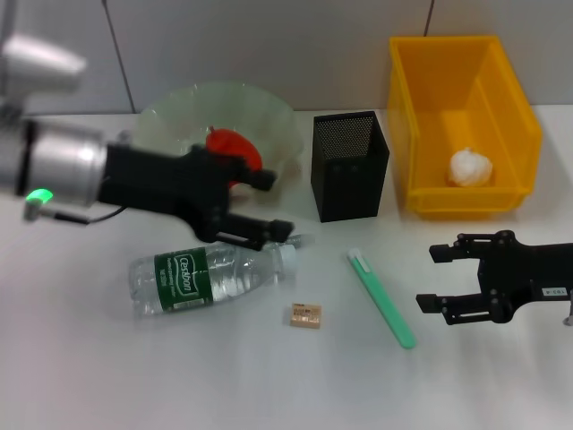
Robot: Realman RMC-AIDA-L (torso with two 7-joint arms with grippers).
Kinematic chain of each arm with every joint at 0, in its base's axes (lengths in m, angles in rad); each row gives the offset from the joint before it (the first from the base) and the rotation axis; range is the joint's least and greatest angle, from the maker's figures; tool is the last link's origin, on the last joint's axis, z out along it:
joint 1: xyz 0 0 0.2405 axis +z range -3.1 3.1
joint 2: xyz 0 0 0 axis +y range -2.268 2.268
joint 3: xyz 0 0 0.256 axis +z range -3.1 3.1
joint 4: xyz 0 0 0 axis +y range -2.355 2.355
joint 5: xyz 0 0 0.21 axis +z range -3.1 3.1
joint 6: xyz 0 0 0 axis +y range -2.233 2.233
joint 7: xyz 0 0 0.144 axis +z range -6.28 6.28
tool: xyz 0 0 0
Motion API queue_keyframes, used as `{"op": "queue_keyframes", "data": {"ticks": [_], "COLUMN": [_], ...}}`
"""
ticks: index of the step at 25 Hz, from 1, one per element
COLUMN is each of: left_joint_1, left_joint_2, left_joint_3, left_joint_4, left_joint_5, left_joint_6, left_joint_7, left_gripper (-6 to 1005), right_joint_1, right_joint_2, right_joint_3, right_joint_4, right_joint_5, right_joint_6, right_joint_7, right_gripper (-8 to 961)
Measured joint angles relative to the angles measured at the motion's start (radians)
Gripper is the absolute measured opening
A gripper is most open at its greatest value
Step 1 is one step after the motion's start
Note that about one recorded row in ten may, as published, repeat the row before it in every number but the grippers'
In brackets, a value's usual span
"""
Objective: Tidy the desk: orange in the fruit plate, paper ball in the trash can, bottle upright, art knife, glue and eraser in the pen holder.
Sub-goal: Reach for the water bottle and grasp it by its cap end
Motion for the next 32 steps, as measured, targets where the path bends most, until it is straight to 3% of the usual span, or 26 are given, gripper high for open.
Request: {"op": "queue_keyframes", "data": {"ticks": [3,6,7,8,9,11,12,13,16,24,25,32], "left_joint_1": [-0.103,-0.138,-0.153,-0.167,-0.167,-0.176,-0.176,-0.189,-0.202,-0.212,-0.212,-0.209], "left_joint_2": [-0.037,-0.041,-0.042,-0.041,-0.041,-0.043,-0.043,-0.046,-0.048,-0.049,-0.049,-0.049], "left_joint_3": [0.017,0.059,0.101,0.198,0.198,0.315,0.315,0.410,0.494,0.538,0.579,0.597], "left_joint_4": [0.062,0.066,0.066,0.066,0.066,0.067,0.067,0.041,-0.013,-0.062,-0.094,-0.120], "left_joint_5": [0.181,0.237,0.261,0.299,0.299,0.353,0.353,0.402,0.415,0.417,0.415,0.411], "left_joint_6": [-0.012,-0.045,-0.077,-0.149,-0.149,-0.242,-0.242,-0.314,-0.380,-0.423,-0.470,-0.499], "left_joint_7": [-0.084,-0.121,-0.145,-0.190,-0.190,-0.251,-0.251,-0.311,-0.363,-0.393,-0.402,-0.394], "left_gripper": [765,765,765,765,765,765,765,765,766,766,766,756], "right_joint_1": [0.000,-0.001,-0.002,-0.002,-0.003,-0.005,-0.007,-0.008,-0.008,-0.002,-0.001,0.001], "right_joint_2": [-0.001,-0.002,-0.002,-0.002,-0.002,-0.002,-0.002,-0.002,0.000,0.001,0.001,0.001], "right_joint_3": [0.001,0.001,0.002,0.002,0.002,0.002,0.002,0.002,0.002,0.002,0.002,0.003], "right_joint_4": [-0.003,-0.008,-0.009,-0.009,-0.009,-0.010,-0.010,-0.010,-0.010,-0.010,-0.010,-0.010], "right_joint_5": [0.000,0.000,0.000,0.000,0.000,0.001,0.003,0.004,0.006,0.008,0.008,0.008], "right_joint_6": [0.000,-0.003,-0.003,-0.003,-0.003,-0.001,-0.001,-0.001,-0.001,0.000,0.000,0.001], "right_joint_7": [0.012,0.029,0.033,0.036,0.039,0.042,0.044,0.047,0.053,0.054,0.054,0.055], "right_gripper": [785,785,785,785,785,785,785,785,785,785,785,784]}}
